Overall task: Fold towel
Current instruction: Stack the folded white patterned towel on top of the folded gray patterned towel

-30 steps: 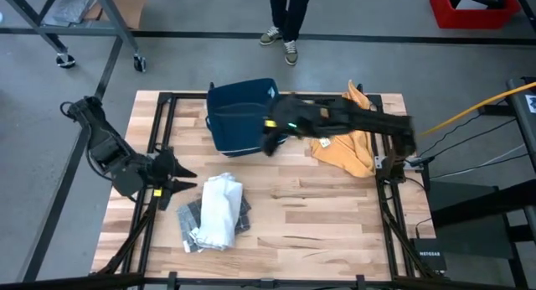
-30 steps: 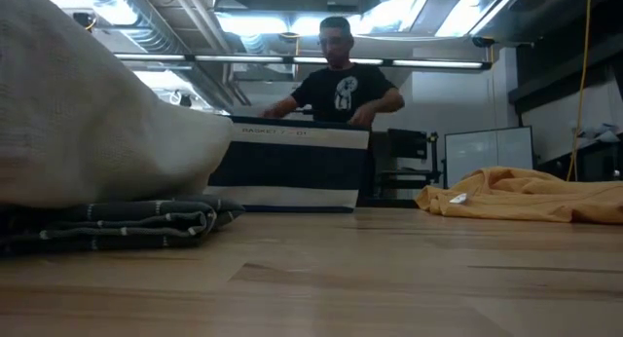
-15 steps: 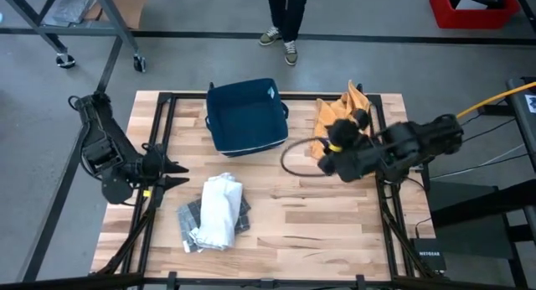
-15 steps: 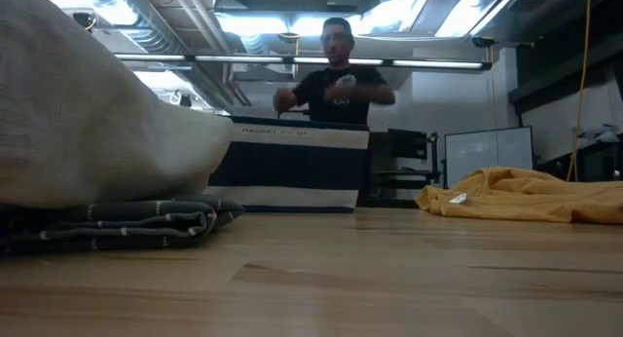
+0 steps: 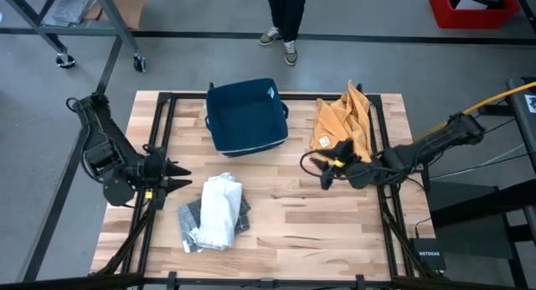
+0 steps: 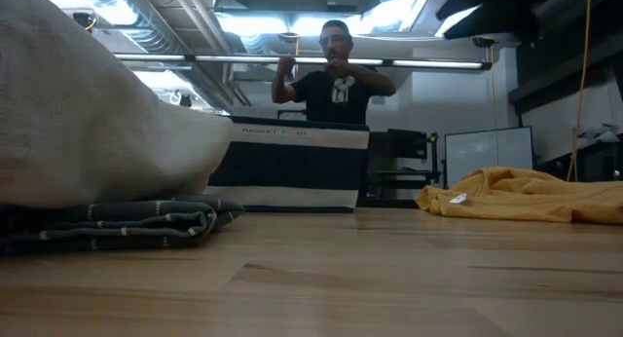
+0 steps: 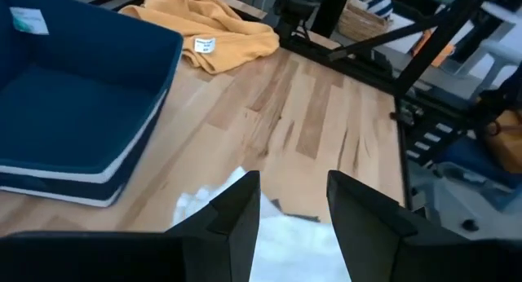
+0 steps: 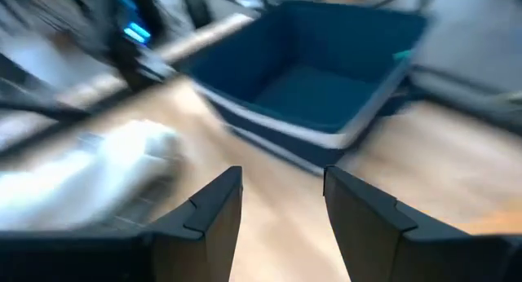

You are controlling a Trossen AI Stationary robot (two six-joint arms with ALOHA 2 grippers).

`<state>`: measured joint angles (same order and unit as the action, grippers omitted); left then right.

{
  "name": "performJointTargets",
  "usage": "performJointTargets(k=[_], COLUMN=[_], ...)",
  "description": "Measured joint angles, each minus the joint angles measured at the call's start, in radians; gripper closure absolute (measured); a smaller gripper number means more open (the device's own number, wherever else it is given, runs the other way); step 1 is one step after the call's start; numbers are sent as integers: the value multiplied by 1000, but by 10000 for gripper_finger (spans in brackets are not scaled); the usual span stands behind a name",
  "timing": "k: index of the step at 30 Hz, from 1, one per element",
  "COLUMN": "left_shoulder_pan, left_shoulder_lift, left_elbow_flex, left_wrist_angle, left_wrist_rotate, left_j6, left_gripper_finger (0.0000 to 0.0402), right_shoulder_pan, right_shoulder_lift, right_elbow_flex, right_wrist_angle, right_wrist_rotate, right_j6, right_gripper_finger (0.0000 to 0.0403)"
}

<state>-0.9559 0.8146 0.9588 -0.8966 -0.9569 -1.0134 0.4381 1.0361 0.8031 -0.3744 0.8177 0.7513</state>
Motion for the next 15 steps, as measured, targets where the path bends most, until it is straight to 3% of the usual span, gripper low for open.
performJointTargets(k=[7,11,15], left_shoulder_pan=[45,62,63], left_shoulder_lift=[58,127,209], left_elbow_flex=[0,0,-1], left_wrist_angle=[18,17,16], left_wrist_rotate=[0,1,2], left_j6=[-77,-131,-183], left_gripper_finger=[266,266,266], right_shoulder_pan=[0,0,0], right_shoulder_lift=[137,311,509], right_elbow_flex=[-199,-183,-95], right_wrist_angle=[688,911,1008], right_wrist_rotate=[-17,-44,-76], right_j6=[21,32,57], right_gripper_finger=[226,226,226])
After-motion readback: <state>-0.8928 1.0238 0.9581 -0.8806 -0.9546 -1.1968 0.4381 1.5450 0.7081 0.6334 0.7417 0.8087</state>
